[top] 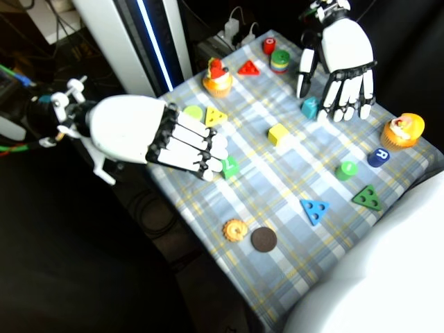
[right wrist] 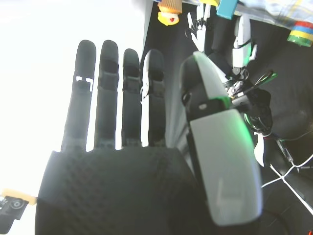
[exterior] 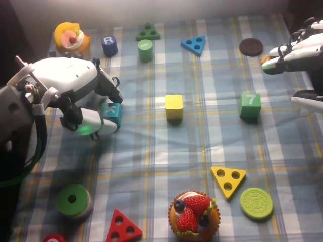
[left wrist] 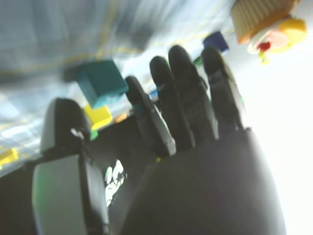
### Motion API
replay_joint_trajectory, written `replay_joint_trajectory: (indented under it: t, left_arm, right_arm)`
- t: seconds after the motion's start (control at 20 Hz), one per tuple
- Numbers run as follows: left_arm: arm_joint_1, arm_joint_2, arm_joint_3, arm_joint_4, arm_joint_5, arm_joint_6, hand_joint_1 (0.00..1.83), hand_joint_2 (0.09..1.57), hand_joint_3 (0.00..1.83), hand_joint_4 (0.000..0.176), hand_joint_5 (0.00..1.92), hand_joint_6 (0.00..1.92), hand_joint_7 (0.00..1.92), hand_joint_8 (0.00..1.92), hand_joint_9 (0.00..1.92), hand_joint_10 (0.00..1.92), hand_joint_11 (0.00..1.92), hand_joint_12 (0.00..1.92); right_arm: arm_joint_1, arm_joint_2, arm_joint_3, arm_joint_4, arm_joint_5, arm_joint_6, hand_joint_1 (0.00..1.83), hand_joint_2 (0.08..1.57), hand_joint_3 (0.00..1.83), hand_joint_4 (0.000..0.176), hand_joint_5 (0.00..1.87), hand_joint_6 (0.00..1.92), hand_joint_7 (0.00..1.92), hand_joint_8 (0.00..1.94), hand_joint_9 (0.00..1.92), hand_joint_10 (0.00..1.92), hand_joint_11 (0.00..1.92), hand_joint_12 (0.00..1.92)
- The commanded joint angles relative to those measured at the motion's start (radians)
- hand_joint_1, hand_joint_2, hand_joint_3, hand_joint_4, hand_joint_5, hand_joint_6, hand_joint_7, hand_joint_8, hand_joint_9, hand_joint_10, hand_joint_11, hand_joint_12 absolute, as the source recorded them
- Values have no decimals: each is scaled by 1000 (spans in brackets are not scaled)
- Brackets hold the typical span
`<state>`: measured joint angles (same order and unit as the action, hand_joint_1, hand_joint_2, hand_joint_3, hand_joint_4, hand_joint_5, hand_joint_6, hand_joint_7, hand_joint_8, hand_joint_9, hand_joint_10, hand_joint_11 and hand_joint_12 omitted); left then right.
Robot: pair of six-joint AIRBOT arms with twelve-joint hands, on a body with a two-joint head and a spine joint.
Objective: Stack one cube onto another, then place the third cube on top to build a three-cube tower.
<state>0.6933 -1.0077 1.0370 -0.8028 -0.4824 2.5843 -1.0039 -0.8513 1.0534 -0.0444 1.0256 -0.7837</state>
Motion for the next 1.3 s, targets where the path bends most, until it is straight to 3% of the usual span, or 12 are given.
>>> replay_joint_trajectory:
  t: [0.0, 0.05, 0.1, 0.2, 0.25, 0.45, 0.55, 0.75, 0.8, 0.85, 0.9, 1.25]
  left_arm:
    - [-14, -7, 8, 19, -88, -1, 1005, 1078, 6, 169, 990, 731, 805, 14, 675, 12, 267, 257]
    - [-16, -13, 13, 17, -88, -1, 996, 1113, 8, 175, 946, 976, 811, 7, 689, 9, 284, 253]
    - [-17, -17, 17, 14, -88, -1, 985, 1134, 4, 176, 915, 1059, 813, 4, 693, 6, 280, 244]
    - [-18, -22, 24, 4, -87, -1, 1013, 1115, 0, 176, 967, 988, 885, 14, 753, 17, 318, 245]
    - [-18, -23, 26, -2, -90, -1, 1209, 1171, 5, 0, 1010, 1006, 711, 1241, 760, 2, 310, 216]
    - [-17, -30, 22, -9, -115, -10, 1222, 1163, 0, 0, 1027, 994, 737, 1247, 800, 13, 330, 218]
    - [-18, -31, 20, 18, -135, -75, 1211, 1159, 3, 0, 1006, 1042, 779, 1189, 808, 4, 359, 195]
    - [-26, -30, 5, 61, -164, -112, 1218, 1152, 0, 0, 1009, 1058, 809, 1124, 811, 3, 372, 188]
    - [-31, -30, 2, 78, -170, -133, 1014, 1124, 0, 162, 957, 1012, 893, 166, 745, 20, 332, 160]
    - [-35, -31, 2, 88, -172, -142, 1014, 1124, 0, 162, 957, 1012, 893, 166, 745, 20, 332, 160]
    - [-45, -37, 2, 101, -171, -146, 1022, 1102, 1, 174, 998, 941, 910, 23, 713, 4, 297, 137]
    - [-118, -104, 36, 159, -135, -154, 1029, 1095, 0, 176, 1014, 912, 858, 0, 663, 0, 276, 63]
  right_arm:
    - [5, 1, 4, 21, 117, 5, 861, 1283, 1, 0, 677, 0, 668, 1, 674, 0, 324, 913]
    - [5, 1, 5, 21, 117, 5, 870, 1283, 1, 0, 680, 1, 669, 1, 675, 0, 323, 914]
    - [4, 1, 5, 21, 117, 5, 869, 1284, 1, 0, 686, 3, 676, 4, 682, 3, 333, 918]
    - [3, 1, 6, 21, 116, 5, 845, 1289, 2, 0, 687, 2, 676, 2, 680, 1, 338, 906]
    - [2, 1, 6, 21, 116, 5, 815, 1292, 3, 0, 685, 1, 676, 1, 682, 2, 342, 905]
    - [-5, -8, 12, 21, 116, 5, 810, 1299, 1, 0, 699, 1, 692, 2, 711, 6, 388, 895]
    - [-6, -9, 14, 21, 115, 5, 795, 1307, 2, 0, 695, 0, 690, 1, 709, 3, 382, 895]
    - [-6, -10, 14, 21, 115, 5, 811, 1304, 0, 0, 694, 0, 697, 2, 715, 3, 381, 888]
    - [-7, -11, 14, 21, 115, 5, 842, 1304, 0, 0, 689, 0, 695, 1, 705, 0, 364, 891]
    - [-7, -12, 14, 21, 115, 5, 842, 1304, 0, 0, 689, 0, 695, 1, 705, 0, 364, 891]
    - [-7, -13, 15, 21, 114, 5, 841, 1303, 0, 0, 694, 1, 688, 0, 689, 0, 351, 887]
    - [-7, -16, 16, 21, 113, 6, 893, 1307, 0, 0, 700, 0, 703, 1, 700, 3, 325, 995]
